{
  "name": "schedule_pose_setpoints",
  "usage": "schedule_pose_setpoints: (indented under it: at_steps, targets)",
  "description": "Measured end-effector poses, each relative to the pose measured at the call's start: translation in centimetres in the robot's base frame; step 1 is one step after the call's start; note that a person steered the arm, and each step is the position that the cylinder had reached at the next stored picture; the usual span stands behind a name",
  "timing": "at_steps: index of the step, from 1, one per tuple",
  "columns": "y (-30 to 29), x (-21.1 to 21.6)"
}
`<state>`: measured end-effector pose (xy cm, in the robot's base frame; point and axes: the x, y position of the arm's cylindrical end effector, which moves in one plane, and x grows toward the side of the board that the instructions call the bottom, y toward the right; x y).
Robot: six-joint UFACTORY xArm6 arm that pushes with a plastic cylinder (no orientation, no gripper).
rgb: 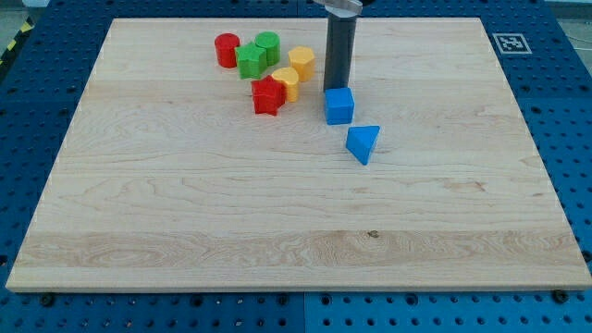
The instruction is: Tap right side on blue cube
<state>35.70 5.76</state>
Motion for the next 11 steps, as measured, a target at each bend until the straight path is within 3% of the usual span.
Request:
schedule_pose_setpoints:
  at_steps: [3, 11]
  targets:
    - [5.8, 0.7]
    - [2.1, 2.8]
